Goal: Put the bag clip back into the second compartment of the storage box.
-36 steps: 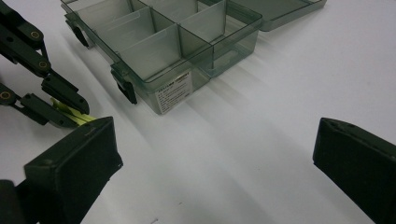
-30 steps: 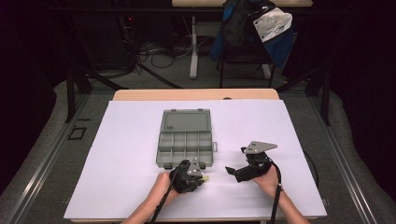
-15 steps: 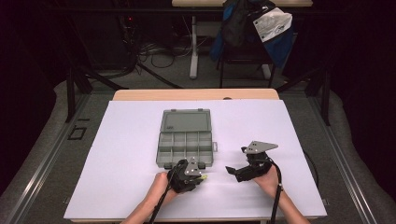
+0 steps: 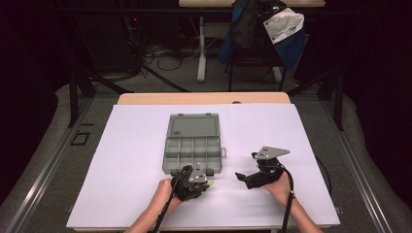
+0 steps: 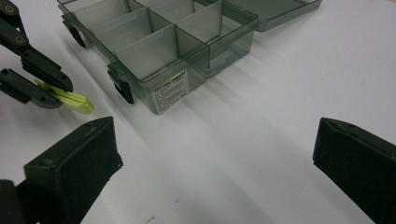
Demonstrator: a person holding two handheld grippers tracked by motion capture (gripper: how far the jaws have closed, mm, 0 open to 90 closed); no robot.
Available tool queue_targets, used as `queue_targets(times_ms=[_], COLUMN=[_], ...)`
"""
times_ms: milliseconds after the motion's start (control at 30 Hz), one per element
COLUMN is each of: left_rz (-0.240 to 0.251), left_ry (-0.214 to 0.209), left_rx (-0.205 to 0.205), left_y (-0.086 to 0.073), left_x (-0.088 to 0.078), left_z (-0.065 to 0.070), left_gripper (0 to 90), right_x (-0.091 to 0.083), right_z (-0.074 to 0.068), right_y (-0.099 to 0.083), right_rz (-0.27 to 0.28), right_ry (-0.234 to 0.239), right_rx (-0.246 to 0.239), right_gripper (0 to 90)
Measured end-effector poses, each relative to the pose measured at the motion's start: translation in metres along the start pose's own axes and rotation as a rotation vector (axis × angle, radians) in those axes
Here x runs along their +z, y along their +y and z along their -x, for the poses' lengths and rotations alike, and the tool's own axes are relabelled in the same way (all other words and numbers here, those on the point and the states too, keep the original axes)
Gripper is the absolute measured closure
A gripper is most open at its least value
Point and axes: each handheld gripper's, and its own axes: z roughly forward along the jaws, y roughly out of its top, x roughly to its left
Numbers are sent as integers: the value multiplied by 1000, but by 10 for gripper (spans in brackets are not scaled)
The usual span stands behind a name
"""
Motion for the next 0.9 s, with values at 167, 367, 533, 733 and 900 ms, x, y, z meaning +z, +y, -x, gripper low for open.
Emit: queue_targets(times_ms=[167, 367, 533, 733, 900], left_rz=[3, 9, 13, 19, 24], left_ry=[5, 11, 15, 24, 30], left_rx=[-4, -8, -8, -13, -14], left_y=[-2, -4, -6, -8, -9], left_x=[-3, -8, -12, -18, -22], left_z=[-1, -2, -3, -4, -6], left_gripper=[793, 793, 793, 793, 793], right_x=[-1, -1, -1, -1, -1], right_z=[0, 1, 1, 1, 2], right_y=[0, 0, 0, 0, 0], right_rz=[1, 4, 3, 5, 5], right_ry=[0, -5, -4, -8, -6], right_rx=[0, 3, 4, 0, 0], right_gripper=[0, 0, 0, 0, 0])
